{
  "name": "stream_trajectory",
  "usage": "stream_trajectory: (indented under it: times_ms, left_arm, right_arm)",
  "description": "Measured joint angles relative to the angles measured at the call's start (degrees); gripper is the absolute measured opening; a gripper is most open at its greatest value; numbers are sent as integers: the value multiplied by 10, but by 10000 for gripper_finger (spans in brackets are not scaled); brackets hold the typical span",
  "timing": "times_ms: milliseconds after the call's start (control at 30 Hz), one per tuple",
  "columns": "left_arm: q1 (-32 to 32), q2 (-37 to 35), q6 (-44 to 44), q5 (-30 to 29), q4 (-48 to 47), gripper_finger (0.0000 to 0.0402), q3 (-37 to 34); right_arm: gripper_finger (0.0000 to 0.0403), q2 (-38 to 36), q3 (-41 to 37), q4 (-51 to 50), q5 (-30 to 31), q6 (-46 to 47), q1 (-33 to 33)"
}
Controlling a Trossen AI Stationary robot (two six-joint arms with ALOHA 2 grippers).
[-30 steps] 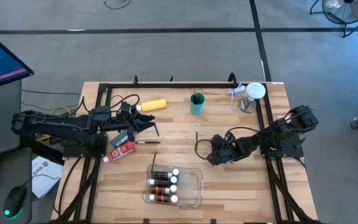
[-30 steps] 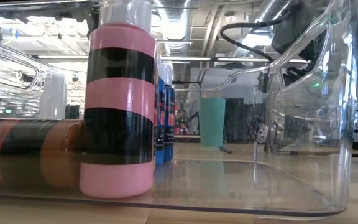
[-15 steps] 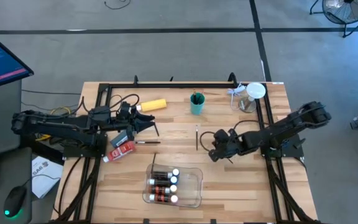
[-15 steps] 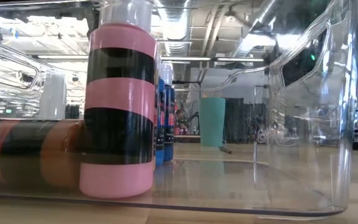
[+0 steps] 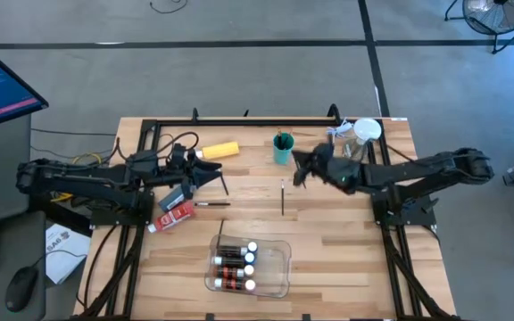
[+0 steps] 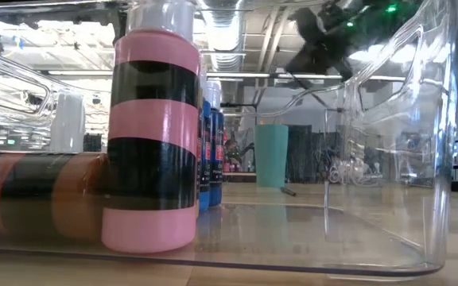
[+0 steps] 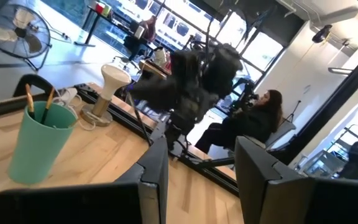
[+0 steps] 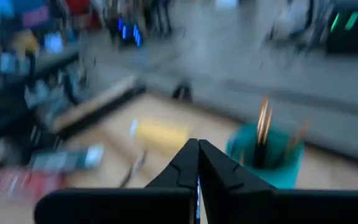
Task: Pick & Place Paint Supplies
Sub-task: Put the silver paint brush into the green cup
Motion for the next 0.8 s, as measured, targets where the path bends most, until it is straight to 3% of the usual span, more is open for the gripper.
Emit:
stream_trajectory:
  times_ms: [200,467,800]
  left_arm:
    - [13,0,28,0,0,92,0]
    - [43,0,49,0,-3,92,0]
    - [68,0,74,4,-18,92,0]
  right_arm:
    - [0,56,1,221,-26,-133,-111]
    - [0,202,1,478,-149,-161,-227]
    - [0,276,1,575,-151,-204,-248]
